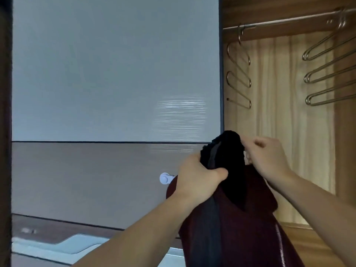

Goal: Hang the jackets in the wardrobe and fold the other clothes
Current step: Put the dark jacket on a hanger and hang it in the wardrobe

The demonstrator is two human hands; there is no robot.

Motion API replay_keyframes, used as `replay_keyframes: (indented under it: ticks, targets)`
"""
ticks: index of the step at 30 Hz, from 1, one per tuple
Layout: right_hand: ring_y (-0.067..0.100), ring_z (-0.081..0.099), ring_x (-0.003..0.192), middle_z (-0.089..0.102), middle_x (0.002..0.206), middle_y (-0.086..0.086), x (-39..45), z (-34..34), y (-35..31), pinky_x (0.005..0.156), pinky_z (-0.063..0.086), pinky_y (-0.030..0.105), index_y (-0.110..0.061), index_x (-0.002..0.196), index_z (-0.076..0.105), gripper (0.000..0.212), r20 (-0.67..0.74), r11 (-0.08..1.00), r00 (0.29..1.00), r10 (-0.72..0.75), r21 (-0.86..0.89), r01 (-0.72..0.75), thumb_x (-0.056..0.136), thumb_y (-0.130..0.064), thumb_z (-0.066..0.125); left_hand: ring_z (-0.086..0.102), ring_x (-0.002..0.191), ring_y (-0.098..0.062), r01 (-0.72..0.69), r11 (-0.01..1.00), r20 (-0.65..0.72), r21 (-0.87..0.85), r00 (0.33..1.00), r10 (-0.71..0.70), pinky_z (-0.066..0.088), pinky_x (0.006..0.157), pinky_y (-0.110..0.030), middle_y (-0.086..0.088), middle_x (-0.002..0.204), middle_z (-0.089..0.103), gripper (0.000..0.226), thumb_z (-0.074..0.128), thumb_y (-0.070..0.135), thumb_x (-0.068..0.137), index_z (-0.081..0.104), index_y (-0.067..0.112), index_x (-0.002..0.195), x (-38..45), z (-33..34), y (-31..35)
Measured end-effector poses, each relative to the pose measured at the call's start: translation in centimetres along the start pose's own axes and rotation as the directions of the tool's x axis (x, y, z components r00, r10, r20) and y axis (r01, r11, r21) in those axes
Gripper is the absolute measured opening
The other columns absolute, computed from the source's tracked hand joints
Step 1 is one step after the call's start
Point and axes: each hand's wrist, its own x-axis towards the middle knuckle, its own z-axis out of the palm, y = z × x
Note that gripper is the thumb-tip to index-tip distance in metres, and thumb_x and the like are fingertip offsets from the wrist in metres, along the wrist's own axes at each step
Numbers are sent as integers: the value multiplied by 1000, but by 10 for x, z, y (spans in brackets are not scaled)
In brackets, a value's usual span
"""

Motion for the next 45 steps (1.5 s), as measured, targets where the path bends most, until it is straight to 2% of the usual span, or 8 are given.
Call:
replay_keyframes:
  ticks: [3, 7, 20, 26, 30, 38, 42, 45]
  targets:
    - [22, 62, 103, 66, 114, 3, -4, 26, 39, 81, 45, 30, -16, 118, 63, 44, 90, 968, 965, 246, -67, -240, 92, -51, 54, 55, 54, -3, 28, 999, -46, 42, 999, -26, 42, 49, -15, 13, 55, 58, 14, 71, 5, 69, 60, 14, 66, -7, -17, -8]
    - [32, 36, 138, 29, 155, 13, 10, 61, 80, 109, 34, 36, -11, 155, 10, 92, 200, 851, 831, 518, -29, -524, 89, -53, 58, 50, 49, -1, 65, 986, -77, 155, 996, -54, 39, 46, -18, 13, 51, 54, 17, 72, 6, 66, 57, 12, 61, -9, -29, -18]
    - [23, 42, 135, 40, 150, 0, 0, 98, 126, 113, 33, 45, -22, 154, 19, 148, 410, 883, 849, 334, 180, -434, 32, -89, 70, 43, 42, -4, 216, 915, -195, 342, 968, -155, 34, 42, -19, 15, 43, 44, 32, 69, 1, 64, 44, 18, 53, -1, -41, -52]
    - [6, 60, 105, 61, 124, -8, 1, 93, 135, 88, 46, 22, -23, 138, 39, 82, 342, 905, 896, 282, 217, -367, 72, -58, 74, 46, 44, -6, 243, 915, -256, 322, 953, -162, 37, 46, -23, 12, 46, 48, 18, 68, 17, 52, 51, 12, 58, -3, -42, -56]
    - [12, 54, 118, 55, 134, -8, 0, 73, 135, 104, 41, 34, -26, 147, 31, 114, 317, 924, 906, 283, 164, -346, 55, -80, 69, 45, 42, -2, 223, 925, -243, 308, 958, -150, 34, 43, -17, 16, 43, 47, 25, 70, 7, 63, 49, 18, 56, -2, -31, -50]
    - [21, 31, 142, 28, 157, 1, 5, 0, 153, 113, 25, 39, -27, 154, 13, 100, 310, 923, 892, 329, 95, -373, 75, -71, 55, 45, 44, -2, 156, 961, -89, 229, 986, -139, 35, 44, -17, 16, 46, 46, 20, 68, 5, 63, 51, 15, 60, 0, 10, -36]
    - [22, 32, 141, 32, 155, 0, 7, -45, 162, 114, 25, 39, -24, 154, 17, 99, 246, 909, 896, 369, 103, -403, 76, -71, 57, 44, 43, 0, 117, 973, -11, 198, 993, -118, 34, 43, -15, 17, 44, 46, 26, 68, 3, 64, 49, 18, 56, 1, 30, -28]
    - [19, 48, 128, 48, 142, -3, 6, -80, 161, 113, 32, 39, -23, 149, 32, 120, 218, 902, 900, 378, 134, -411, 52, -83, 69, 43, 41, 1, 82, 976, 23, 201, 996, -89, 32, 41, -13, 18, 41, 45, 32, 69, 3, 64, 45, 21, 53, 1, 45, -24]
